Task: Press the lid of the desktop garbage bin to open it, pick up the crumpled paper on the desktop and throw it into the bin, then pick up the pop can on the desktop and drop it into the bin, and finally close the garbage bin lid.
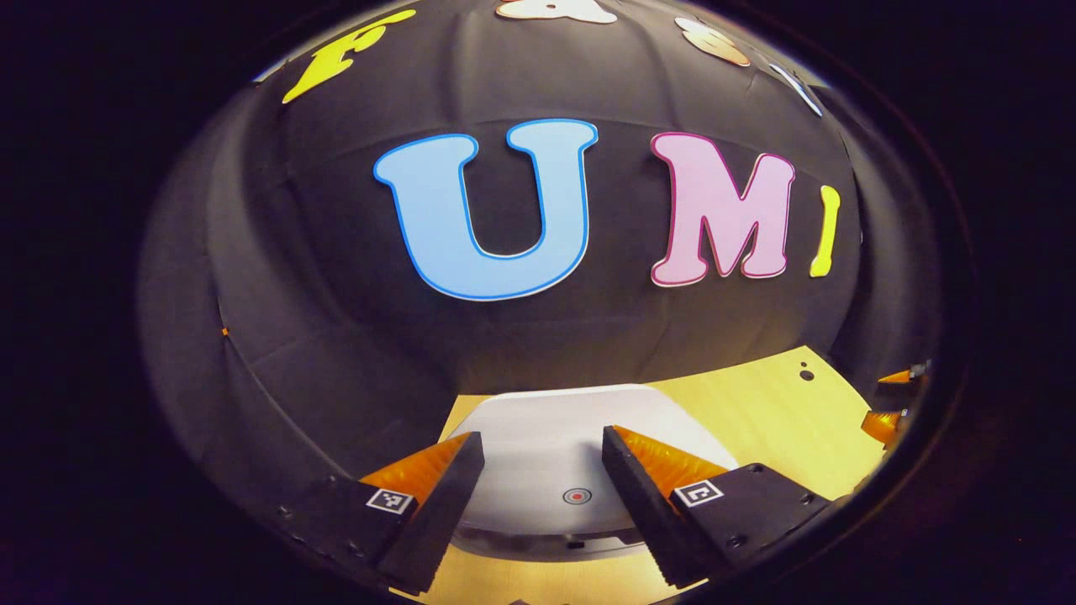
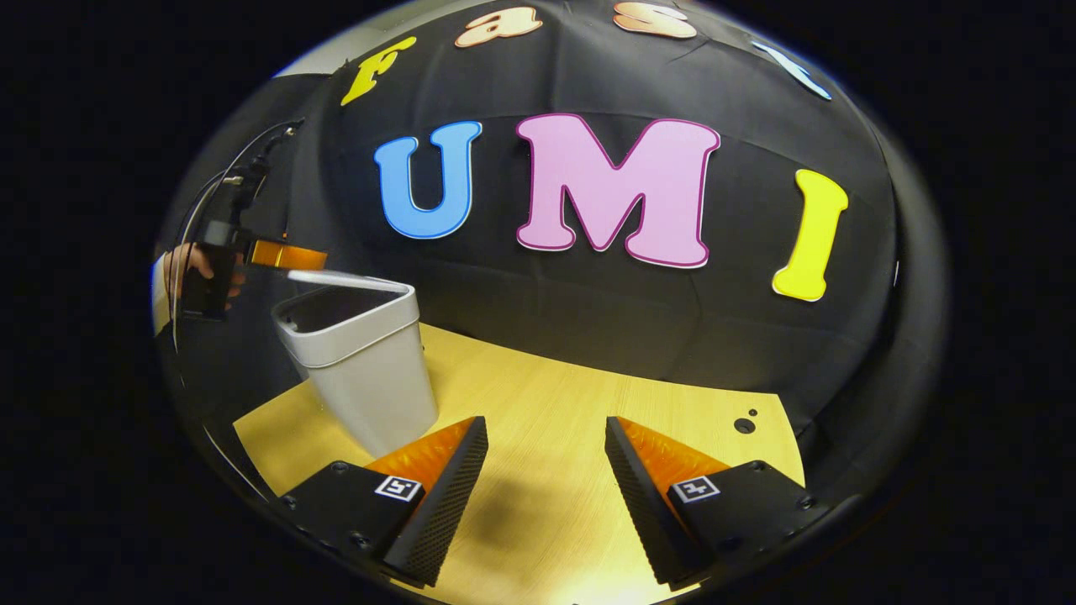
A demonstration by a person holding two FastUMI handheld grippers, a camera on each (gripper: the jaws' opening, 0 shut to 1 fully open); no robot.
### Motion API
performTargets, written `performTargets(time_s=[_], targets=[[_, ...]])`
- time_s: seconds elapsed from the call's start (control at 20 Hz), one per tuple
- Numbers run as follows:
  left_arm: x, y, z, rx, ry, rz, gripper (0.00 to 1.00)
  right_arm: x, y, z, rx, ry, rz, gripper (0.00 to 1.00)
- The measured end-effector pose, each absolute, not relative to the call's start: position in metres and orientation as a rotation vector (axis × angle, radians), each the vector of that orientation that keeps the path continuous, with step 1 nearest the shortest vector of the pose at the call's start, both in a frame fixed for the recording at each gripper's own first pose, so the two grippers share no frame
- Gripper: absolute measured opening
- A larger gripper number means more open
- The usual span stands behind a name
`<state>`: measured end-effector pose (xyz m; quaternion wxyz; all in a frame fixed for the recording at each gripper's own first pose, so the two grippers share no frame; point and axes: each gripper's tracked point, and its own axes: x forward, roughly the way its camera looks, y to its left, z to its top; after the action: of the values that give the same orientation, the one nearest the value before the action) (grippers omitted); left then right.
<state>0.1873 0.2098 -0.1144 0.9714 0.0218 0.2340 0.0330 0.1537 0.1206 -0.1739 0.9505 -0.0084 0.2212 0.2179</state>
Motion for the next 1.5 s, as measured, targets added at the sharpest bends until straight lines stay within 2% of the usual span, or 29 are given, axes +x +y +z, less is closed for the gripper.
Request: performTargets(time_s=[0.3, 0.55, 1.05, 1.25, 1.4, 1.5], targets=[[0.164, 0.211, -0.154, 0.044, 0.602, 0.051, 0.97, 0.152, 0.122, -0.173, -0.018, 0.449, 0.443, 0.92], [0.171, 0.206, -0.158, -0.02, 0.567, 0.044, 0.99, 0.148, 0.118, -0.177, -0.038, 0.45, 0.439, 0.92], [0.173, 0.2, -0.161, 0.029, 0.504, 0.029, 1.0, 0.131, 0.113, -0.193, -0.028, 0.481, 0.431, 0.92], [0.173, 0.201, -0.151, 0.043, 0.424, 0.068, 0.99, 0.131, 0.113, -0.181, -0.02, 0.463, 0.431, 0.92], [0.166, 0.193, -0.141, 0.076, 0.401, 0.083, 0.95, 0.128, 0.114, -0.163, -0.021, 0.425, 0.422, 0.92], [0.142, 0.174, -0.129, 0.056, 0.374, 0.075, 0.94, 0.124, 0.114, -0.148, -0.001, 0.397, 0.394, 0.92]])
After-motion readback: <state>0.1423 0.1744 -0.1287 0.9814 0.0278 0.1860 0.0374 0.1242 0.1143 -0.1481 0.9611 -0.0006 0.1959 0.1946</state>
